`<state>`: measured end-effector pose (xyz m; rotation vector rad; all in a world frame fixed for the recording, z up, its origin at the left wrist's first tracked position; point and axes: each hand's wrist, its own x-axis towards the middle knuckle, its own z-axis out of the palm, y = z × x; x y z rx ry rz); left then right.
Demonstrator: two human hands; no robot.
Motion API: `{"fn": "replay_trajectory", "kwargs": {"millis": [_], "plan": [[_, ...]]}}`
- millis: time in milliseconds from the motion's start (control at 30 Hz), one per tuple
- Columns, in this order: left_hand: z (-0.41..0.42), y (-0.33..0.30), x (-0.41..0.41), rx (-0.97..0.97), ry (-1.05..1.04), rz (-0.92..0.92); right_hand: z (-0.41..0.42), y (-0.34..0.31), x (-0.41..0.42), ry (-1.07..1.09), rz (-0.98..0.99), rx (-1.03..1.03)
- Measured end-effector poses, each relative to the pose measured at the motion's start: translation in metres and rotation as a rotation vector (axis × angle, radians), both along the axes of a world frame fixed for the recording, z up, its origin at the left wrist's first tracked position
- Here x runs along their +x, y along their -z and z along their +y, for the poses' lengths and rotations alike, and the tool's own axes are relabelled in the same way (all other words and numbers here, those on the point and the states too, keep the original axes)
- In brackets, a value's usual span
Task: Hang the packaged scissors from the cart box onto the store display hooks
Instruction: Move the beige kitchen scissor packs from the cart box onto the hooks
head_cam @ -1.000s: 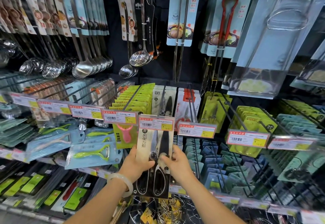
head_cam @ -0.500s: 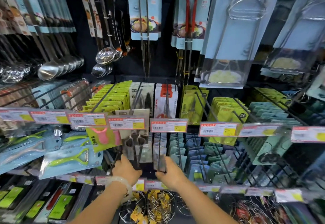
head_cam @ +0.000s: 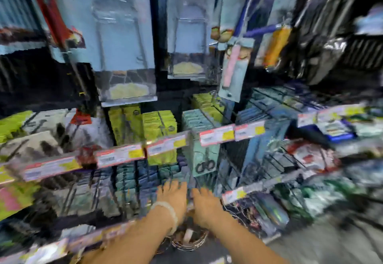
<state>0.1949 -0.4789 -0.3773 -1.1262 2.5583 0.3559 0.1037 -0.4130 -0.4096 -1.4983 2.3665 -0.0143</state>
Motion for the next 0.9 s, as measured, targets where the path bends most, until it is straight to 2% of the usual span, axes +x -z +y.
{"fn": "replay_trajectory", "kwargs": {"millis": [233,500,667,900], "plan": [[0.109,-0.003,-0.182,-0.02,0.36,0.095,0.15,-0.02,-0.161,0.391,0.074,-0.025],[0.243,-0.001,-0.335,-0.036,0.783,0.07,0.312,-0.021,-0.269,0.836,0.061,0.046],[0.294,0.01,-0.419,-0.038,0.955,0.111,0.364,-0.01,-0.329,1.021,0.029,0.067],[0.327,0.002,-0.566,-0.02,1.089,0.122,0.391,-0.025,-0.454,1.192,0.007,0.048]]}}
